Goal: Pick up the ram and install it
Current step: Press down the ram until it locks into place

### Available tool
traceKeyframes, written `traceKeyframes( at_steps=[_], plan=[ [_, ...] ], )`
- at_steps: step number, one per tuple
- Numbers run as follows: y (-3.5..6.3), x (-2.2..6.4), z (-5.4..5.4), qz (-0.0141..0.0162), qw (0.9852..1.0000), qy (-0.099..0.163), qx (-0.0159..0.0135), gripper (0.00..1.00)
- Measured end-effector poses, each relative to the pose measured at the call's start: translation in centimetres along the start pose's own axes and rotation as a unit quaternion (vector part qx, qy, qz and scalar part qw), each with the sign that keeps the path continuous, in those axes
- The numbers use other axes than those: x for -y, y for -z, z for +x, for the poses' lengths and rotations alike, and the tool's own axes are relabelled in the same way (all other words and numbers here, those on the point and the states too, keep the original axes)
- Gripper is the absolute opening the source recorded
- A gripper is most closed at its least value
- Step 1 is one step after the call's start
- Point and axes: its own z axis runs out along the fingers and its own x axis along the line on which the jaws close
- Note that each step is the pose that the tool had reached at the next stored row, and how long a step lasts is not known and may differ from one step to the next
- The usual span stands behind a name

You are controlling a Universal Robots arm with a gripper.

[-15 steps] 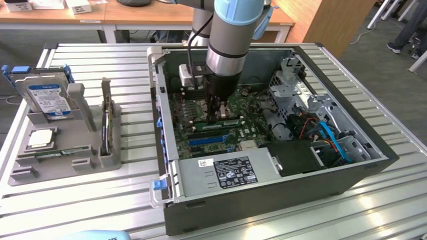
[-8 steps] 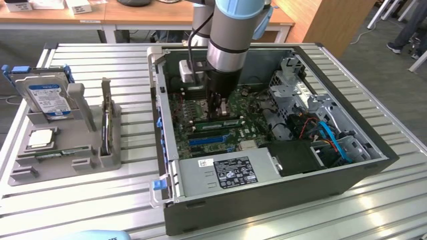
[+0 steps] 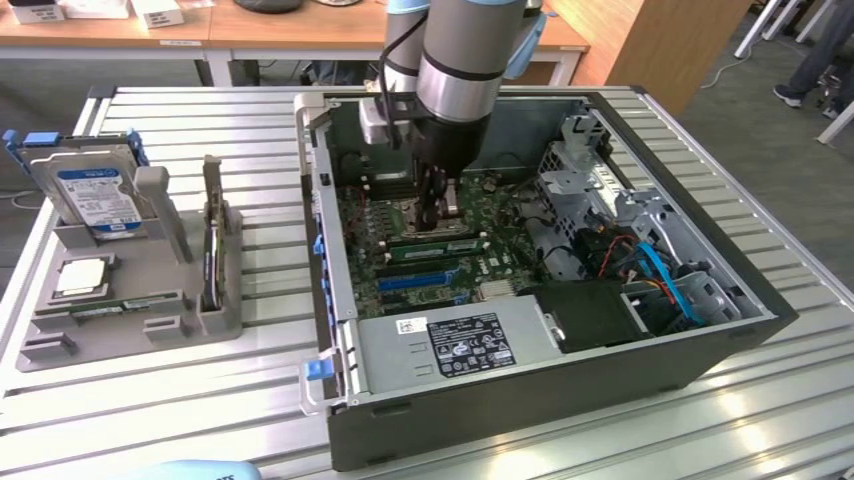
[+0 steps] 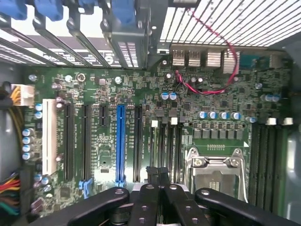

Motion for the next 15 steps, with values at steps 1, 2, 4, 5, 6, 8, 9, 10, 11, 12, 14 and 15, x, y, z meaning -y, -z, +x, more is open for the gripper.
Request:
traceKeyframes(
  at_steps=[1,2,4,5,6,8,9,10,11,12,14,15],
  plan=[
    [0.3,-0.01,0.0,0.0,1.0,0.0,0.0,0.1],
    [0.5,-0.01,0.0,0.0,1.0,0.0,-0.0001,0.1],
    [0.53,-0.01,0.0,0.0,1.0,0.0,0.0001,0.1],
    [0.53,-0.01,0.0,0.0001,1.0,0.0,0.0001,0.1],
    [0.53,-0.01,0.0,0.0,1.0,0.0,0.0001,0.1],
    [0.54,-0.01,0.0,0.0,1.0,0.0,0.0,0.1],
    [0.54,0.01,0.0,0.0,1.0,0.0,0.0,0.1],
    [0.55,0.09,0.0,-0.0001,1.0,0.0,-0.0001,0.1],
    [0.56,0.24,0.0,-0.0001,1.0,0.0,-0.0001,0.1],
    [0.55,0.44,0.0,-0.0001,1.0,0.0,0.0,0.1],
    [0.56,0.87,0.0,0.0,1.0,0.0,0.0,0.1],
    [0.56,1.11,0.0,0.0,1.0,0.0,0.0,0.1]
  ],
)
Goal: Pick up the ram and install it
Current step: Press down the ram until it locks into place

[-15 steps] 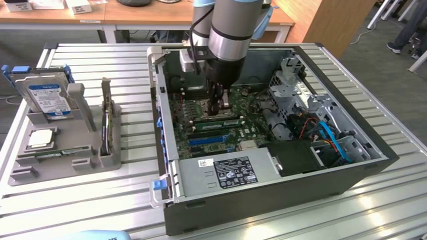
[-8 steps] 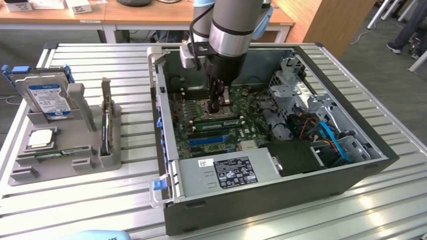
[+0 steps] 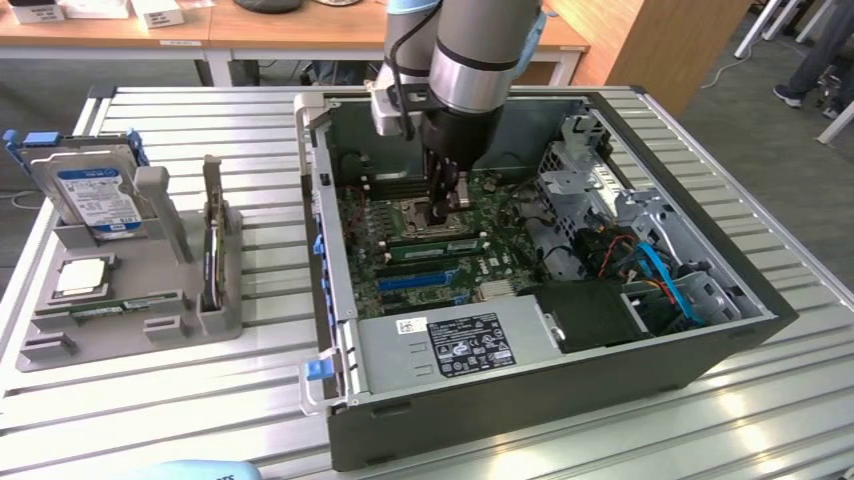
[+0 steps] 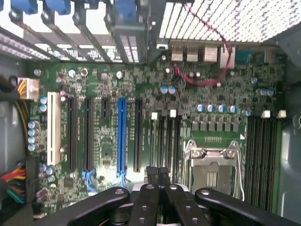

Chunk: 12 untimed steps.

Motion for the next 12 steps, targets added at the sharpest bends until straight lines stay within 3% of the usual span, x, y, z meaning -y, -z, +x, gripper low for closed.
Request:
traceKeyframes(
  at_steps=[10,12],
  plan=[
    [0.06,2.57,0.0,0.0,1.0,0.0,0.0,0.1],
    [0.06,2.7,0.0,0.0,1.0,0.0,0.0001,0.1]
  ],
)
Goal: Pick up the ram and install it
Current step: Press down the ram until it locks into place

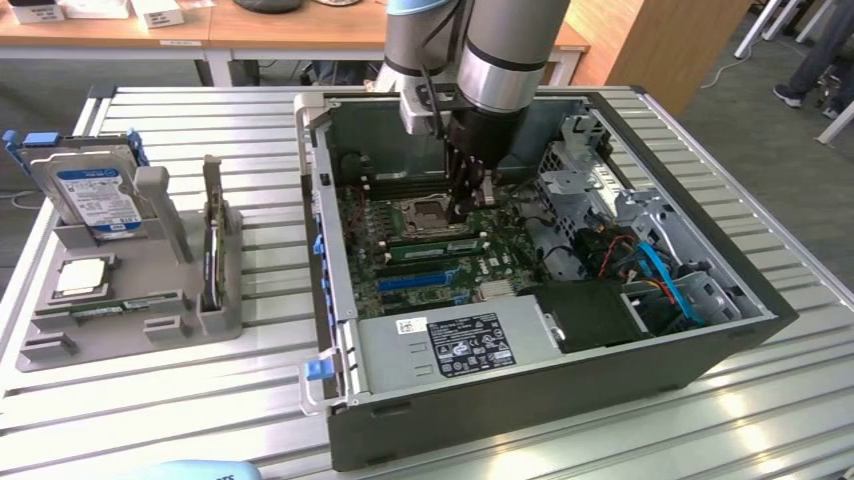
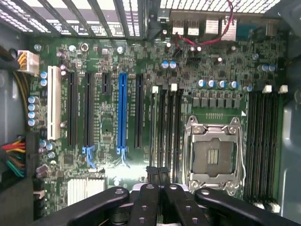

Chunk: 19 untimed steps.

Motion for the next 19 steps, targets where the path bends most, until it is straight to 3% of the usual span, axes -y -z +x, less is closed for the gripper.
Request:
traceKeyframes(
  at_steps=[14,19],
  plan=[
    [0.0,0.0,-0.01,0.0,1.0,-0.001,0.0,0.1],
    [-0.01,0.01,-0.01,0.0004,0.9999,-0.015,0.0004,0.1]
  ],
)
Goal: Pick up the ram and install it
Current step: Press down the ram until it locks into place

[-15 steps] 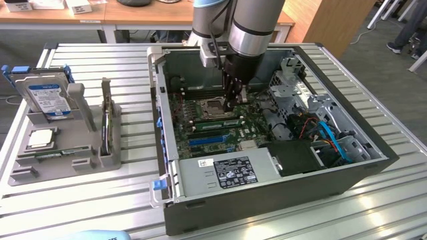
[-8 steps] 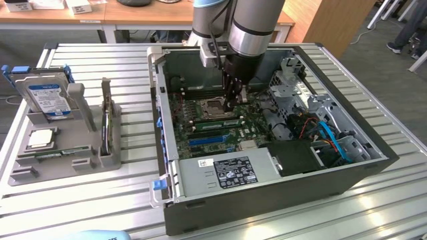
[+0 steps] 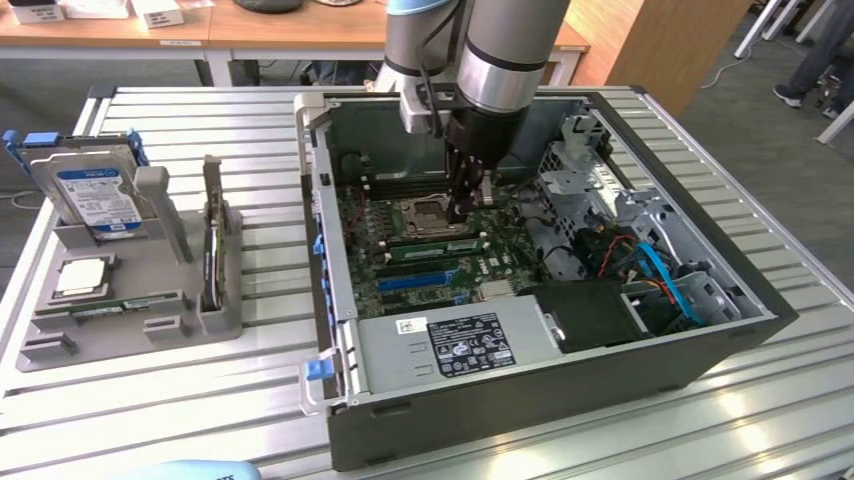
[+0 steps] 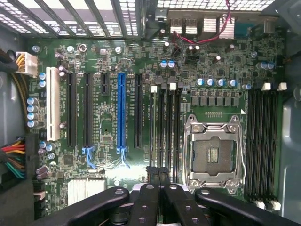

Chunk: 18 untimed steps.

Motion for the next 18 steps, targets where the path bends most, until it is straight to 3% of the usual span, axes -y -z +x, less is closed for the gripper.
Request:
traceKeyframes(
  at_steps=[4,9,18],
  plan=[
    [0.0,0.0,0.0,0.0005,0.9997,-0.025,0.0005,0.1],
    [0.0,0.0,0.0,0.0012,0.9982,-0.059,0.0012,0.1],
    [0.0,0.0,0.0,0.0025,0.9927,-0.121,0.0025,0.1]
  ],
)
